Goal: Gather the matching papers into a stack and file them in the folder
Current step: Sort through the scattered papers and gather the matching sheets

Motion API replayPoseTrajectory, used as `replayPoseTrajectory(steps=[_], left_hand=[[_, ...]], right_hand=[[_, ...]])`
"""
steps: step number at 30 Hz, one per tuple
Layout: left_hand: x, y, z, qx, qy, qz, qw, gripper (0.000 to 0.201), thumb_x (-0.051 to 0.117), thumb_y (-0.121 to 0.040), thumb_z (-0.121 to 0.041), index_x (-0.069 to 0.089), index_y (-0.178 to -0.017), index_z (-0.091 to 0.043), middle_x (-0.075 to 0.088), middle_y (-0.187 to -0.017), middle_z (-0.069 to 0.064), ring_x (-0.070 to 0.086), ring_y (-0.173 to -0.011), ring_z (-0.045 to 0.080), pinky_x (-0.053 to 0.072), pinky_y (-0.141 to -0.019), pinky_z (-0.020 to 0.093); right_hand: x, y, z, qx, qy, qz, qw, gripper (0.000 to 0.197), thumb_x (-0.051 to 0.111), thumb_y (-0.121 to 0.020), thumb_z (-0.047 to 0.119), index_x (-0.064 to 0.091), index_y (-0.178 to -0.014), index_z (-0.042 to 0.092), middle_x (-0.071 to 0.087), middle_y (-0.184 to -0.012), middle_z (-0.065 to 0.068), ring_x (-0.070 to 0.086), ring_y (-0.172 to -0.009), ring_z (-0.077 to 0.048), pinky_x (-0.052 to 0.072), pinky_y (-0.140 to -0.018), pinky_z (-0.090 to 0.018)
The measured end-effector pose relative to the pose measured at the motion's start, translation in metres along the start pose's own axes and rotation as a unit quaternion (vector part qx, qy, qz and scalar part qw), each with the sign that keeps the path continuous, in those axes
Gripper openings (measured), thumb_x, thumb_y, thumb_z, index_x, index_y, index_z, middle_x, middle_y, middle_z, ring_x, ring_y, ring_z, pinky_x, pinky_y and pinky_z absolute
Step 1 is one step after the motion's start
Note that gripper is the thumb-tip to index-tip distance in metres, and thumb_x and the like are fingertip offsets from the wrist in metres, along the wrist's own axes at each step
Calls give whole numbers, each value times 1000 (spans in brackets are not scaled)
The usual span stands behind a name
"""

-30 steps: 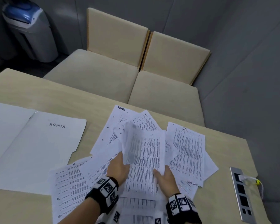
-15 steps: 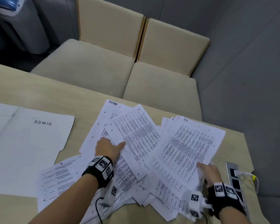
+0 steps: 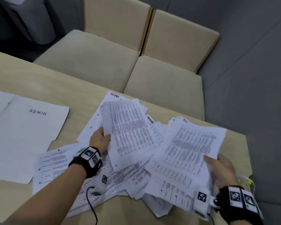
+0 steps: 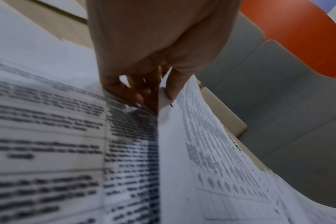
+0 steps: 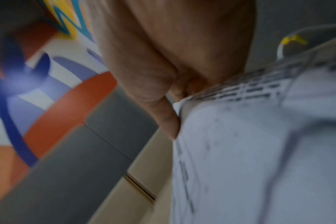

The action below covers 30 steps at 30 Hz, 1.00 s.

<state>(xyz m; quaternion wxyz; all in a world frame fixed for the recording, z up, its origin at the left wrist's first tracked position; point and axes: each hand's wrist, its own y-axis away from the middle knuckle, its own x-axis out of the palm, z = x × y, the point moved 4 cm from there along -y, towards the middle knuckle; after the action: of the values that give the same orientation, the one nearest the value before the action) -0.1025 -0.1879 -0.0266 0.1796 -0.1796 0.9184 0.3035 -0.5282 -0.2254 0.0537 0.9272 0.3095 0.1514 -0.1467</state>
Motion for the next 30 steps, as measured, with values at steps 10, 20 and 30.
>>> replayPoseTrajectory(steps=[10, 20, 30], left_hand=[[19, 45, 9, 83, 7, 106, 991, 18, 52, -94, -7, 66, -104, -6, 61, -66, -5, 57, -58, 16, 42, -55, 25], [47, 74, -12, 167, -153, 247, 942, 13, 54, -95, -24, 63, -87, -17, 64, -97, 8, 61, -84, 27, 53, -79, 36], [-35, -10, 6, 70, -354, 60, 931, 85, 79, -58, -64, 47, -117, -12, 56, -112, 9, 57, -100, 29, 50, -87, 42]], right_hand=[[-23, 72, 39, -43, -257, 187, 947, 52, 57, -84, 15, 58, -134, 2, 68, -131, -14, 66, -119, -28, 50, -96, -49], [89, 48, -81, 13, 17, 118, 993, 18, 58, -94, 0, 62, -111, 2, 70, -104, -18, 68, -95, -33, 55, -85, -44], [52, 30, -107, 96, -7, 51, 994, 36, 55, -93, -5, 60, -129, -1, 66, -124, -20, 64, -109, -41, 49, -98, -56]])
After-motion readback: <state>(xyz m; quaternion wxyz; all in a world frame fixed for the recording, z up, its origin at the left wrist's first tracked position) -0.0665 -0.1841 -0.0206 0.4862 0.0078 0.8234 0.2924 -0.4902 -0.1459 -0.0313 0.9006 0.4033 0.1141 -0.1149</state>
